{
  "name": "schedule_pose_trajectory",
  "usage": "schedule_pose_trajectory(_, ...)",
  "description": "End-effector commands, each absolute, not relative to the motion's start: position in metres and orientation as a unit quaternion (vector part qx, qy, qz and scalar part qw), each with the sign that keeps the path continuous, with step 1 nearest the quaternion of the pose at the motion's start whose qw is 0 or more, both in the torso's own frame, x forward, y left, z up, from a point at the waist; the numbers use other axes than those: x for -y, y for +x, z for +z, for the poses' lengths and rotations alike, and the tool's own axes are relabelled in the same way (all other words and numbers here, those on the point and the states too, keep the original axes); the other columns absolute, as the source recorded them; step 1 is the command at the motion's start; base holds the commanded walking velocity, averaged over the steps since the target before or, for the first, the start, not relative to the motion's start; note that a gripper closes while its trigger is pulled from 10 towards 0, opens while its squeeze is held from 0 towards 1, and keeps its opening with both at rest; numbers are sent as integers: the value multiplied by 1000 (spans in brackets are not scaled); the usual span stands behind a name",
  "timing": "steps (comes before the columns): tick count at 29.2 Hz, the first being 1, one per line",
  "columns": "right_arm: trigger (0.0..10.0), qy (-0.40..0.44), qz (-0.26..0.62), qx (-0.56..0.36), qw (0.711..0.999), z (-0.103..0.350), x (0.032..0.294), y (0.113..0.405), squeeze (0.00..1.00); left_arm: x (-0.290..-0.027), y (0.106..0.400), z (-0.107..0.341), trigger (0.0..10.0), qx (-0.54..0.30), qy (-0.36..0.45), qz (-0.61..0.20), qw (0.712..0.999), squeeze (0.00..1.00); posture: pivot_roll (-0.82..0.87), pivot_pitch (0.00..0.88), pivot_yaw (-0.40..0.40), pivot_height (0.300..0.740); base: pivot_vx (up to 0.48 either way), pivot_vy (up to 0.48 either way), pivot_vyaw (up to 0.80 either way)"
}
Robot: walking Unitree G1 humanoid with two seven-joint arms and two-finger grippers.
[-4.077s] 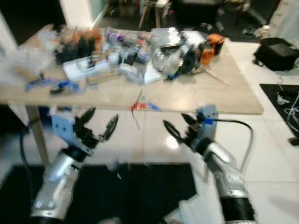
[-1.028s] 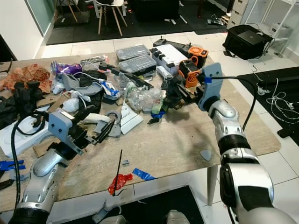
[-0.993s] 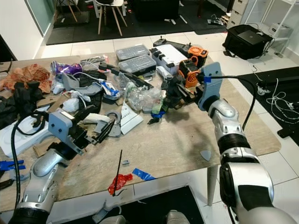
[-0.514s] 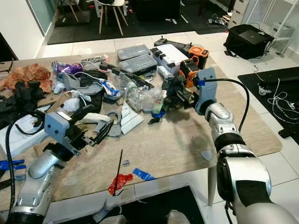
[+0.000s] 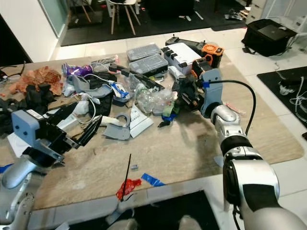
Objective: Picking trash to rubbish bin
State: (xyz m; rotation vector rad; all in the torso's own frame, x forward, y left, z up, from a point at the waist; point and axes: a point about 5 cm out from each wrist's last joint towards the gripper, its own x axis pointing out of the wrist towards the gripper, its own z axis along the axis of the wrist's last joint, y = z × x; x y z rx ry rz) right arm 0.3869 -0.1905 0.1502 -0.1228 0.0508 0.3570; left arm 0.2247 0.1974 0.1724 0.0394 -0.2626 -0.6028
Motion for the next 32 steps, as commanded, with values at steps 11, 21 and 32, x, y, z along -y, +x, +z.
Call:
schedule_pose_trajectory(11, 0, -70, 191, -19, 979, 157, 184, 391, 0, -200, 208, 190, 10000, 102, 28, -322, 941, 0, 172, 182, 90, 740, 0, 0, 0)
schedule_pose_trajectory(21, 0, -73, 201, 7, 977, 178, 182, 397, 0, -200, 213, 190, 10000, 99, 28, -319, 942, 0, 163, 150, 71, 740, 0, 0, 0)
schedule_pose_trajectory(32, 0, -67, 205, 24, 976, 189, 183, 400, 0, -196, 209, 182, 10000, 81, 30, -340, 937, 0, 155, 142, 66, 740, 0, 0, 0)
